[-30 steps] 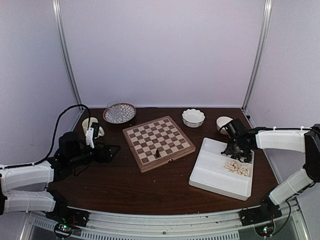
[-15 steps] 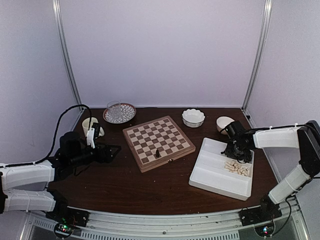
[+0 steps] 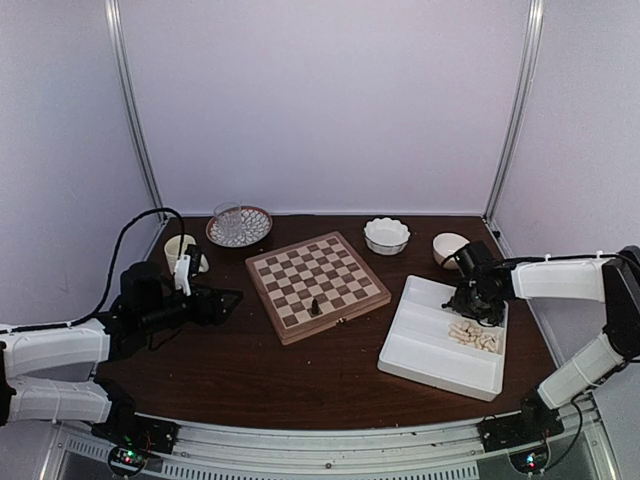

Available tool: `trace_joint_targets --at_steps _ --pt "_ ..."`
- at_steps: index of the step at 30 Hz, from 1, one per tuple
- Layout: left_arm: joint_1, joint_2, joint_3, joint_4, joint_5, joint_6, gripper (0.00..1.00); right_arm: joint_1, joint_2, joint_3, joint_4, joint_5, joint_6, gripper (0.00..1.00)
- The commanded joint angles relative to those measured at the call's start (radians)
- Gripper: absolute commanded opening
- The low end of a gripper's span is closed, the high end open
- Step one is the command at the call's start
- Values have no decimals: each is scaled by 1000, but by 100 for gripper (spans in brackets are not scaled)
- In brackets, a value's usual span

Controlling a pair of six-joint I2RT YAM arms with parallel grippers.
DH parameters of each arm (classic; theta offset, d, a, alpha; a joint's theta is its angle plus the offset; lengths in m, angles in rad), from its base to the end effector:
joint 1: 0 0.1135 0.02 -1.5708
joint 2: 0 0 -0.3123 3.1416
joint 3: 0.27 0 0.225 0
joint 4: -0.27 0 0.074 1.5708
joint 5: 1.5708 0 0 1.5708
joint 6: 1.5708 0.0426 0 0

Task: Set up the chess pieces on the board
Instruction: Pick up the pawn from the storage box, then pass from the right arm to the left

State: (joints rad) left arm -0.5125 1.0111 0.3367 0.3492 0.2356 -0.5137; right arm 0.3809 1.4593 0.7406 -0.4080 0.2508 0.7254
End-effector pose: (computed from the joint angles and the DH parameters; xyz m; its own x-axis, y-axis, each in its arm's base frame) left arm 0.1436 -0.0922 0.2527 -0.5715 -0.2267 -0.7886 0.4463 0.7206 -0.5306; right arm 0.2244 0.0785 0.2222 -0.8005 0.3717 -0.4702 0.3608 0.9252 0.1174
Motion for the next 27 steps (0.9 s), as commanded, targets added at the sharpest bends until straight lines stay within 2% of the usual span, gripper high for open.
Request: trace_joint_targets --at_steps 1,10,19,22,27 --pt "-1 12 38 37 31 9 98 0 -72 -17 15 18 -38 11" --pt "-1 16 40 39 38 11 98 83 -191 -16 45 36 -138 11" --pt "-1 23 41 44 44 11 98 129 -189 23 25 55 -171 12" --pt "-1 23 41 46 48 8 98 129 -185 25 49 2 -199 6" --pt "-1 31 44 54 66 4 98 151 -197 21 92 -56 -239 7"
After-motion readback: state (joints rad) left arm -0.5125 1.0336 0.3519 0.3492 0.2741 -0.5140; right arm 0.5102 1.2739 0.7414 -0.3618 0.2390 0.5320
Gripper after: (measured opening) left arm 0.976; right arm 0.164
